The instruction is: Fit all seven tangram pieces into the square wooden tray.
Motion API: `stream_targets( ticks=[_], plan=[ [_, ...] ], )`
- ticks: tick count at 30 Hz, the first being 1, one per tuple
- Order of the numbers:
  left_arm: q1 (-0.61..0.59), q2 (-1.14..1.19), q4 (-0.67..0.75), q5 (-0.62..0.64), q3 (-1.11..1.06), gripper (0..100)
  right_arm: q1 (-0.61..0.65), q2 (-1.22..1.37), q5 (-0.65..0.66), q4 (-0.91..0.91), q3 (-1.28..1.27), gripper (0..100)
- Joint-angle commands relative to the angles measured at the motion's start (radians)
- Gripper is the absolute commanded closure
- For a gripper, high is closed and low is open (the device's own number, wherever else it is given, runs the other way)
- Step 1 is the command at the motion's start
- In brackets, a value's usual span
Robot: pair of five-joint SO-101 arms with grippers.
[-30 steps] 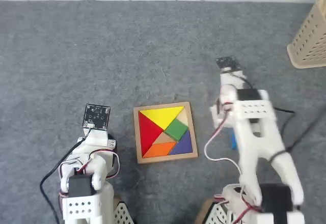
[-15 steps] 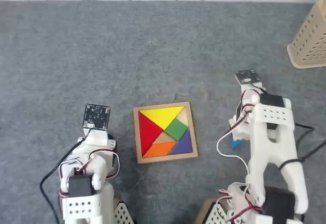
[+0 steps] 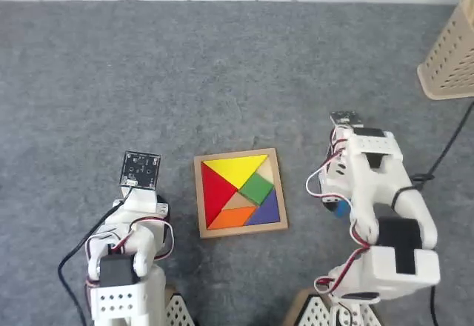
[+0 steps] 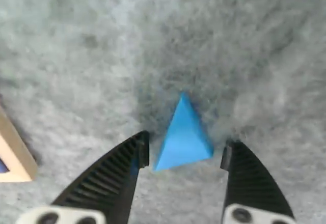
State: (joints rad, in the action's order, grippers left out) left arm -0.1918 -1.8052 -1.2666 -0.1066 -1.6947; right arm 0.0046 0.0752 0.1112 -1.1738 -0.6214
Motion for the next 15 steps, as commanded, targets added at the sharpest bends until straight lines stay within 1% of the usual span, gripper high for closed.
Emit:
stream_targets(
  ticks=[1, 3, 5, 8, 14, 15],
  plan=[
    [0.002, -0.023, 0.000, 0.008, 0.008, 93, 0.008, 0.015, -0.003, 0.042, 0.068, 77.9],
    [0.002, -0.023, 0.000, 0.008, 0.008, 93, 0.008, 0.015, 0.025, 0.074, 0.068, 80.4],
    [0.002, -0.023, 0.000, 0.008, 0.008, 93, 0.008, 0.018, 0.069, 0.084, 0.068, 86.2],
    [0.002, -0.023, 0.000, 0.008, 0.008, 93, 0.008, 0.021, 0.083, 0.084, 0.068, 93.5],
    [0.002, -0.023, 0.000, 0.008, 0.008, 93, 0.022, -0.019, 0.094, 0.074, 0.107, 95.4],
    [0.002, -0.023, 0.000, 0.008, 0.008, 93, 0.030, -0.035, 0.112, 0.059, 0.123, 95.4]
  ],
)
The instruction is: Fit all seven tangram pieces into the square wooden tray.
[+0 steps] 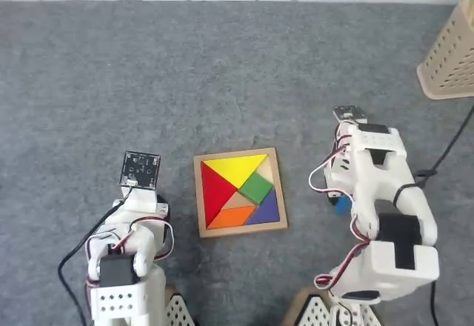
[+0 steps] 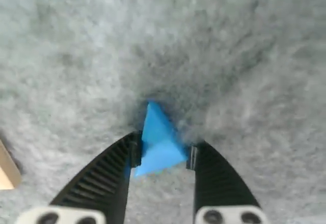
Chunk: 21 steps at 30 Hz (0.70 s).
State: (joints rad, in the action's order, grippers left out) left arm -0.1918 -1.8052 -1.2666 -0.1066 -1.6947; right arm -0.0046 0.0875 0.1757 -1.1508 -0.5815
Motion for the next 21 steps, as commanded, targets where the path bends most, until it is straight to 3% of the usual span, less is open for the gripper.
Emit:
stream_targets(
  ticks=[1, 6, 13, 21],
  plan=[
    [0.002, -0.023, 0.000, 0.008, 0.008, 93, 0.050, -0.064, 0.077, 0.013, 0.098, 95.4],
    [0.002, -0.023, 0.000, 0.008, 0.008, 93, 0.101, -0.156, 0.258, -0.119, 0.199, 95.4],
    [0.002, -0.023, 0.000, 0.008, 0.008, 93, 0.128, -0.196, 0.531, -0.137, 0.318, 95.4],
    [0.002, -0.023, 0.000, 0.008, 0.008, 93, 0.378, -0.170, 0.663, -0.107, 0.324, 95.4]
  ],
)
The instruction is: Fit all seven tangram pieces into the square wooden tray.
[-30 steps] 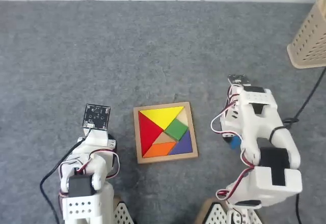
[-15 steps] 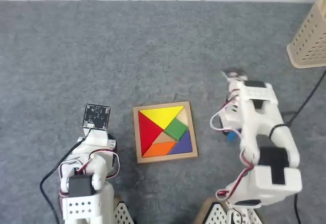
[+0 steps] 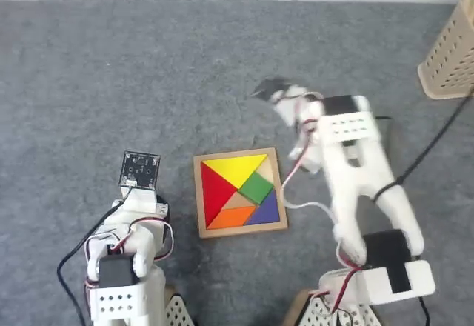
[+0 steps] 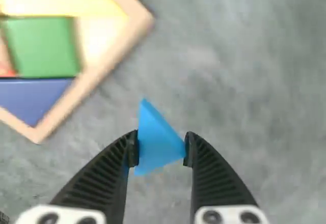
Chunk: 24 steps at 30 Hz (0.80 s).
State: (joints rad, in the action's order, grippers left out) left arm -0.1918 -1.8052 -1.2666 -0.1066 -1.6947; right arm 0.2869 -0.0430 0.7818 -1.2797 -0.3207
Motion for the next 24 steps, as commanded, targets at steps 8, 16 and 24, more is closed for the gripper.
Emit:
stream_targets(
  ticks=[8, 16, 24],
  plan=[
    [0.002, -0.023, 0.000, 0.008, 0.008, 93, 0.186, 0.074, 0.224, 0.166, 0.061, 95.4],
    [0.002, -0.023, 0.000, 0.008, 0.008, 93, 0.191, 0.101, 0.187, 0.213, 0.061, 95.4],
    [0.002, -0.023, 0.000, 0.008, 0.008, 93, 0.272, 0.105, -0.213, 0.179, 0.057, 95.3]
  ],
)
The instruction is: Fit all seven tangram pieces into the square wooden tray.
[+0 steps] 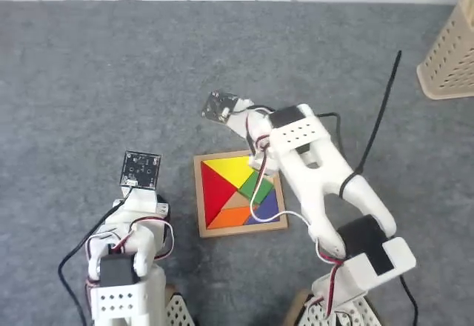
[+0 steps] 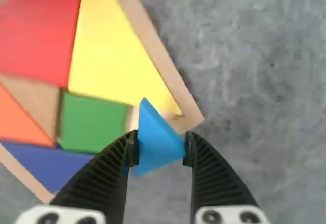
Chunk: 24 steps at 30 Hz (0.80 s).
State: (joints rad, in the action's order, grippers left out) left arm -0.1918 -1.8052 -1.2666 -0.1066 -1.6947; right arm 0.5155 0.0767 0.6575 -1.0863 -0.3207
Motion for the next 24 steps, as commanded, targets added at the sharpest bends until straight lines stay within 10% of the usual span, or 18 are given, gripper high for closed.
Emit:
stream_targets(
  ticks=[1, 6, 15, 24],
  plan=[
    [0.002, -0.023, 0.000, 0.008, 0.008, 93, 0.067, -0.013, -0.051, -0.036, 0.057, 95.2],
    [0.002, -0.023, 0.000, 0.008, 0.008, 93, 0.122, -0.013, 0.249, -0.097, 0.057, 94.6],
    [0.002, -0.023, 0.000, 0.008, 0.008, 93, 0.124, -0.015, 0.252, -0.096, 0.057, 75.6],
    [0.002, -0.023, 0.000, 0.008, 0.008, 93, 0.067, -0.051, 0.144, -0.133, 0.061, 90.5]
  ],
)
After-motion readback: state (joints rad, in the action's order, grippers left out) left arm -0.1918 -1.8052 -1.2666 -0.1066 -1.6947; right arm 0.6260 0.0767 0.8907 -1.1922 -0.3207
